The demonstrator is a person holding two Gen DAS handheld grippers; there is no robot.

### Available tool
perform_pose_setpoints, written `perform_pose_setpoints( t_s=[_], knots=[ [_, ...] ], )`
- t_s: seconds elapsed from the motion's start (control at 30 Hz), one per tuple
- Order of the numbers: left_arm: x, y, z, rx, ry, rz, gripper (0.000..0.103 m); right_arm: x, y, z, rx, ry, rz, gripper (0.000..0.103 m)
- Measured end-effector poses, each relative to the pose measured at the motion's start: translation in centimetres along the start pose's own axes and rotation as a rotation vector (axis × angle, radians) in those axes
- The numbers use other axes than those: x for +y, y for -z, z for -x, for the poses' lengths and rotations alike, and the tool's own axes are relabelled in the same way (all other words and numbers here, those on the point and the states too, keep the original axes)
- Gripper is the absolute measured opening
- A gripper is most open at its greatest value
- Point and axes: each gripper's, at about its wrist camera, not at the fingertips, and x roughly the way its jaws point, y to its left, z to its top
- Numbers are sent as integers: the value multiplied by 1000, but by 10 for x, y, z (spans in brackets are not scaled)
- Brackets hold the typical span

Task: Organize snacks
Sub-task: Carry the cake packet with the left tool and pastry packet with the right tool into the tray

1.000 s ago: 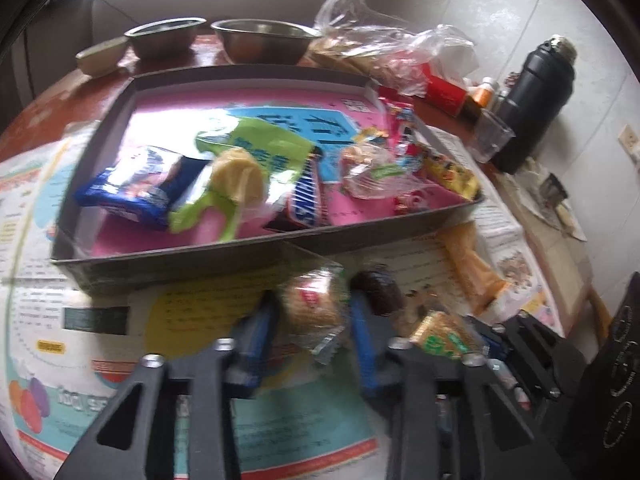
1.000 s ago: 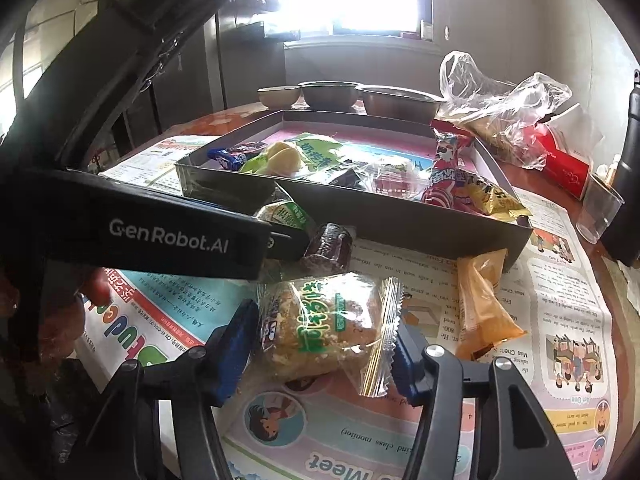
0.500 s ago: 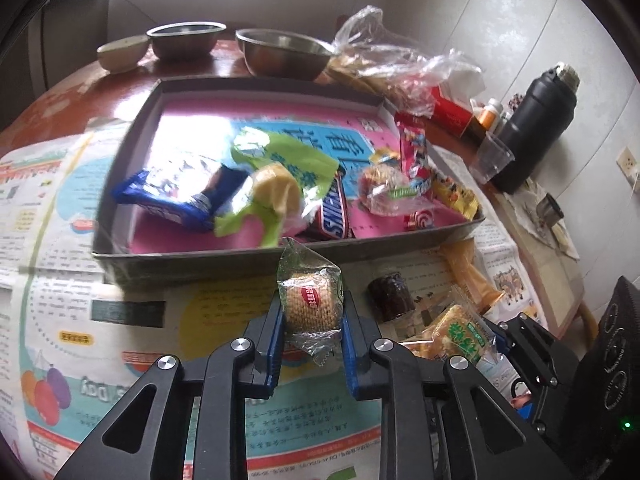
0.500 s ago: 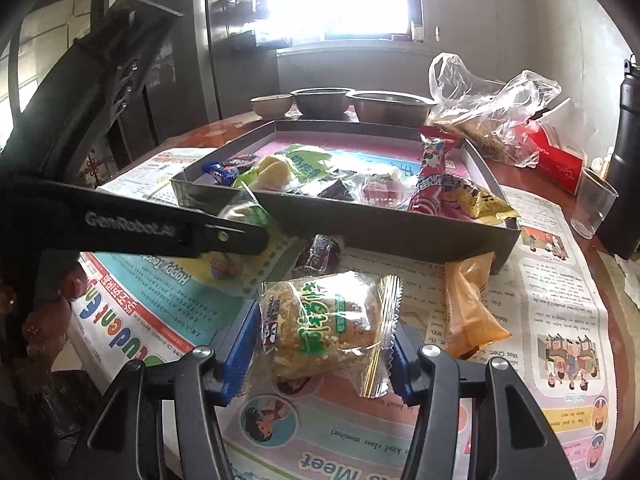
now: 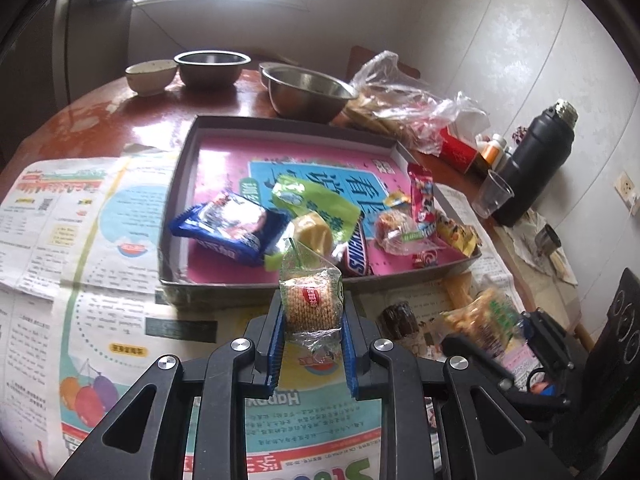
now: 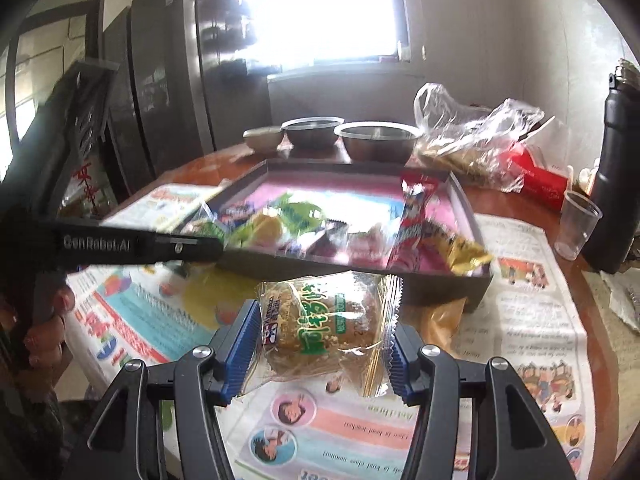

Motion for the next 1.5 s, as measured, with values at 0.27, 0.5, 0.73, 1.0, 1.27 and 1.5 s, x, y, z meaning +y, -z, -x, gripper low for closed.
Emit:
perform_pose_setpoints(
  t_s=[0.27,0.5,0.73,1.0,1.27,1.5],
  knots=[
    [13,-7,4,-31,-15,30,25,-8,-16,1,-37,9,-28,57],
    [14,-17,-4,-42,-3,33,25,-18,-23,-3,-48,20,-56,57],
    [12,-24,-15,-38,5,26,25,-27,-32,-10,-55,30,-69,57],
    [16,-30,-26,-33,1,24,25,-32,-44,-19,-65,35,-76,57],
    [16,-34,-33,-31,3,24,25,-43,-56,-24,-82,53,-104,57],
    [19,-37,-44,-20,8,33,25,-58,-60,-30,-75,88,-136,57]
  ],
)
